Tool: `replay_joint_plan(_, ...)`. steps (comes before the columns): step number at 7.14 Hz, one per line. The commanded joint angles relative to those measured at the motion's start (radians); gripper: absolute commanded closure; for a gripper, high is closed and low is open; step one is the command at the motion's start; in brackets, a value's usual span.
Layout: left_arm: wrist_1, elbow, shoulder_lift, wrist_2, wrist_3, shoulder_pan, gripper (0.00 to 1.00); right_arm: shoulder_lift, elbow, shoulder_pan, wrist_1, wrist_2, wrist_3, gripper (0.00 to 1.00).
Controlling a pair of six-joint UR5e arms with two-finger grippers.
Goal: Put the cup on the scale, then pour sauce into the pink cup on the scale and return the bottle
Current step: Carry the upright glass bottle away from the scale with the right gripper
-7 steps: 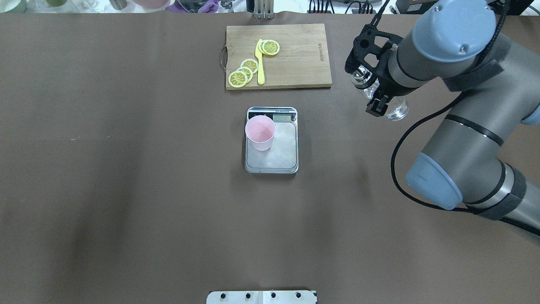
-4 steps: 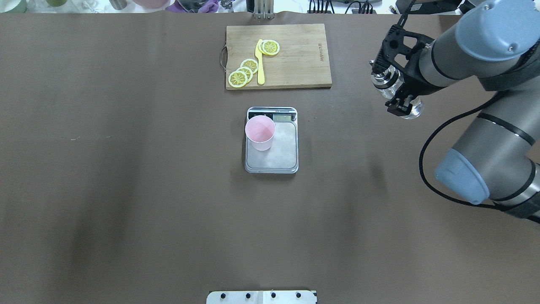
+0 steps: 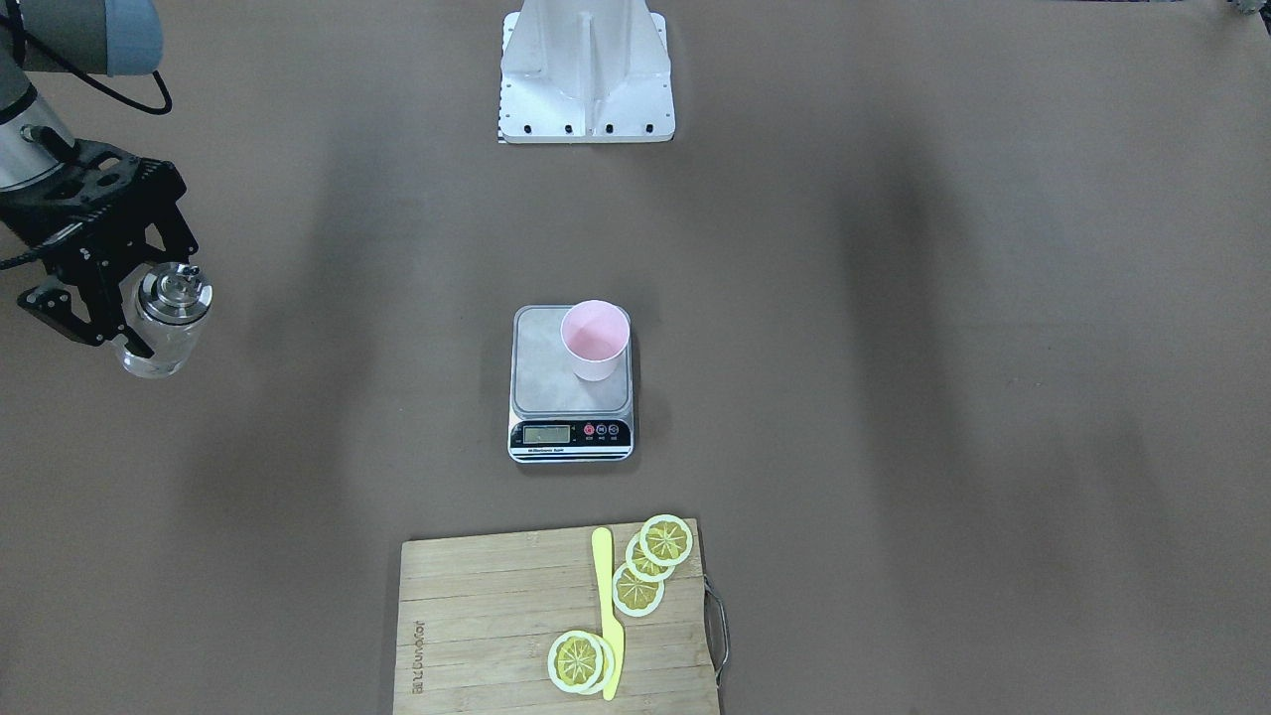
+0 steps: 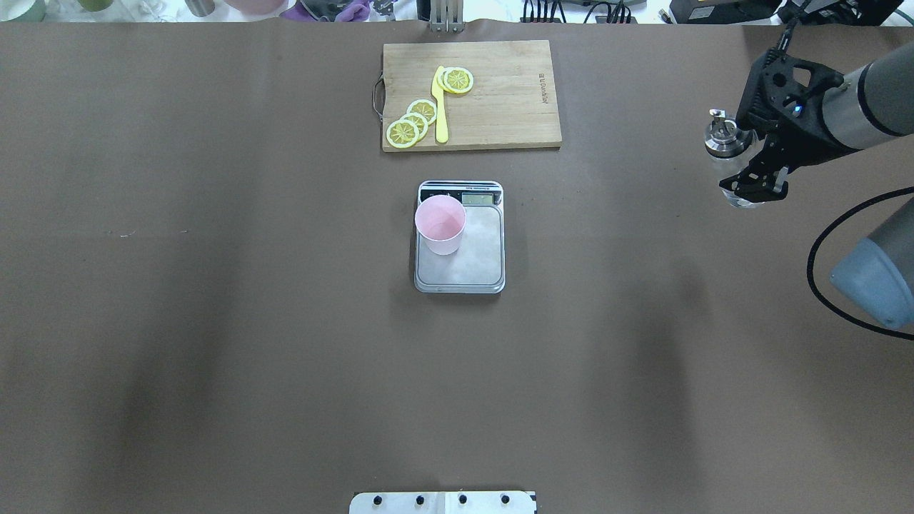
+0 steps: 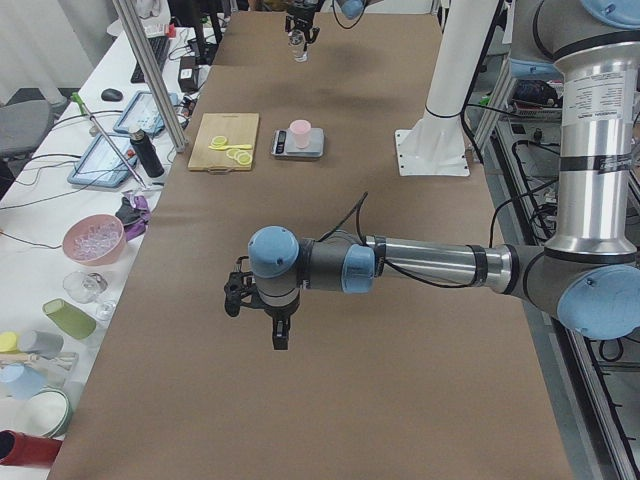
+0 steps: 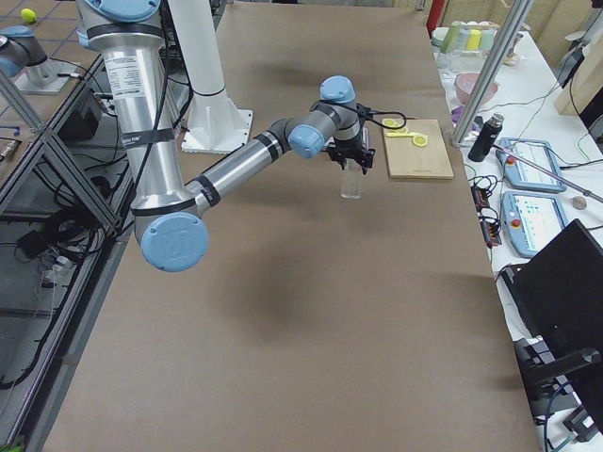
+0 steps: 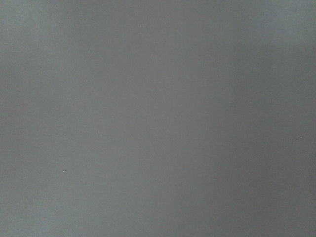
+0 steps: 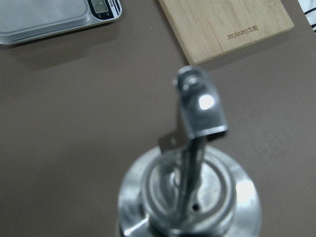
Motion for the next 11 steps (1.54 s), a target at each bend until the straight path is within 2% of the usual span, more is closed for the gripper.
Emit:
replay_joint_plan(1, 0.000, -0.001, 0.001, 0.011, -0.001, 0.000, 0.02, -0.027, -0.052, 0.062, 0.046, 0.103, -0.004, 1.00)
replay_joint_plan(7, 0.000, 0.007, 0.001, 0.013, 0.001, 0.000, 0.02, -0.038, -0.253, 0.196, 0.043, 0.143, 0.005, 1.00)
replay_joint_plan(11, -0.002, 0.019, 0.001, 0.015, 0.001, 0.000, 0.02, -0.030, -0.313, 0.224, 0.045, 0.143, 0.021, 1.00)
